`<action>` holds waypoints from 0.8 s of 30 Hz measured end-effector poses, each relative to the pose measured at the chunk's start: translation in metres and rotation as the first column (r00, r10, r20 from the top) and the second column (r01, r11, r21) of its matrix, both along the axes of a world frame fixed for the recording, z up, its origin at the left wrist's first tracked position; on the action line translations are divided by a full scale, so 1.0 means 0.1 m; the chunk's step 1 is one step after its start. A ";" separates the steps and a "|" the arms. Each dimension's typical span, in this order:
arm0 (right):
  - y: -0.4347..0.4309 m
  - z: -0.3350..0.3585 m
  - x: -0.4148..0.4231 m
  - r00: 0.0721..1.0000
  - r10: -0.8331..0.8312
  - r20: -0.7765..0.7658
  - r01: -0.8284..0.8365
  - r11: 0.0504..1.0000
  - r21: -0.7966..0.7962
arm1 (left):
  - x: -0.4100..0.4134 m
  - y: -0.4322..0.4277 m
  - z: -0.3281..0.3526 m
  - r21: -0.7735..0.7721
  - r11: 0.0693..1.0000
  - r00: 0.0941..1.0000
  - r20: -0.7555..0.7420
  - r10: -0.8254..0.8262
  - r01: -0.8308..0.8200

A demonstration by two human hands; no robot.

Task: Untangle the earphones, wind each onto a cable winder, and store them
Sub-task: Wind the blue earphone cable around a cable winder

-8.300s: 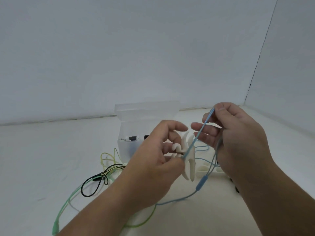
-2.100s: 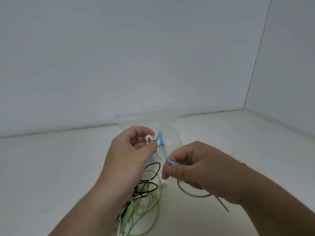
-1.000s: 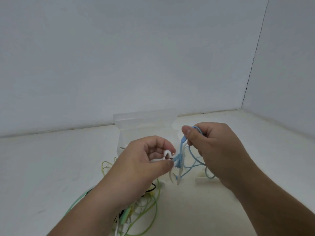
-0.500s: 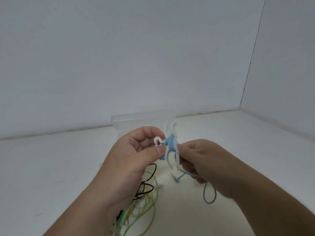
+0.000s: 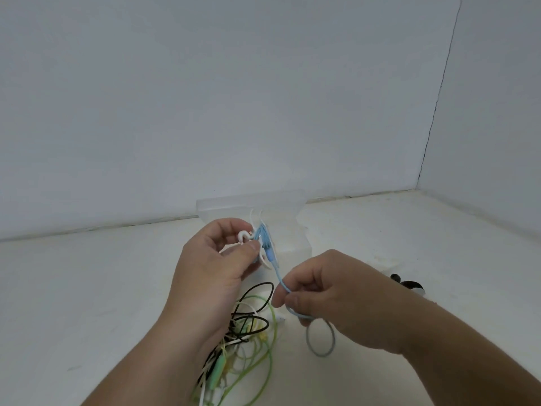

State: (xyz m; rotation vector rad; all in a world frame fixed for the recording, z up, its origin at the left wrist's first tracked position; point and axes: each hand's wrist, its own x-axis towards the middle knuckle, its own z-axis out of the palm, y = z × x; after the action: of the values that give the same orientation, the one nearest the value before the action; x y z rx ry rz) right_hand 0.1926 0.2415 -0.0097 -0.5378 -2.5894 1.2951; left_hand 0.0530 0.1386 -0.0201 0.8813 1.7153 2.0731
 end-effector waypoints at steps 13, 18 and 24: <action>0.03 0.11 0.04 0.921 -0.219 -0.322 0.235 0.972 0.012 | 0.06 -0.08 0.07 -0.222 0.974 0.940 -0.318 -0.121 0.050; 0.04 0.12 0.06 0.922 -0.200 -0.331 0.259 0.955 0.145 | 0.07 -0.08 0.06 -0.282 0.949 0.915 -0.330 -0.233 0.140; 0.07 0.15 0.09 0.881 -0.273 -0.386 0.291 0.957 -0.012 | 0.04 -0.08 0.03 -0.316 0.901 0.887 -0.258 -0.383 0.297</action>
State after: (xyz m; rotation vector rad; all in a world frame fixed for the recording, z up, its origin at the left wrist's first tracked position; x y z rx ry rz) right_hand 0.2015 0.2485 0.0051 -0.5632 -2.1214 1.1105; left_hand 0.0567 0.1308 -0.0174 1.3695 1.7773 1.4880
